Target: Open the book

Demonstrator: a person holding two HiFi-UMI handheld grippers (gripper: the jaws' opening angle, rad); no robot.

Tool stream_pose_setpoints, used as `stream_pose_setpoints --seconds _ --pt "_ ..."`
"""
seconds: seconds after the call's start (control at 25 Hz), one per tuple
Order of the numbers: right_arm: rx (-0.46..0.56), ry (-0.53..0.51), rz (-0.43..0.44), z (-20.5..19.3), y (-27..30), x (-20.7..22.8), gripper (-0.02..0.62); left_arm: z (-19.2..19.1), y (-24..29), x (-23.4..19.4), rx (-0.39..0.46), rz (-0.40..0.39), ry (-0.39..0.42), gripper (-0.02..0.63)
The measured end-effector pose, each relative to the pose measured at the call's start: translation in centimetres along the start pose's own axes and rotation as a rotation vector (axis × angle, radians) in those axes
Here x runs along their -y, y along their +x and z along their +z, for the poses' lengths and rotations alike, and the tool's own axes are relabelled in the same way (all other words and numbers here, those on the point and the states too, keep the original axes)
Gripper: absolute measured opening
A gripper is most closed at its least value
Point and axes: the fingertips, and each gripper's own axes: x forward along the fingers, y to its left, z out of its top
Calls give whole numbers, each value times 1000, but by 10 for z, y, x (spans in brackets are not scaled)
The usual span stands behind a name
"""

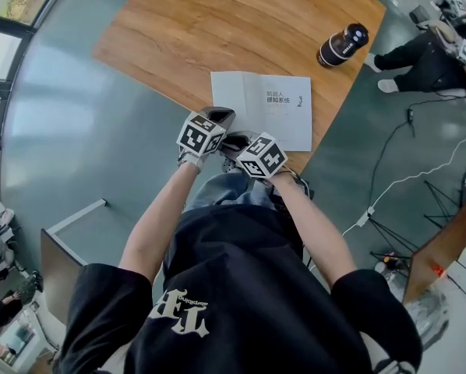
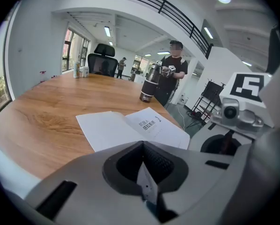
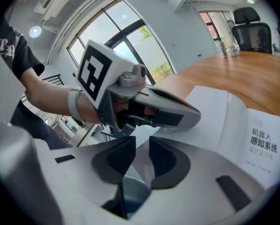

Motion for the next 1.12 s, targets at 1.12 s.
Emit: stream_pose_setpoints --seconds 1.12 --pt "19 170 -434 -86 -204 110 63 -76 38 -36 -258 112 -109 6"
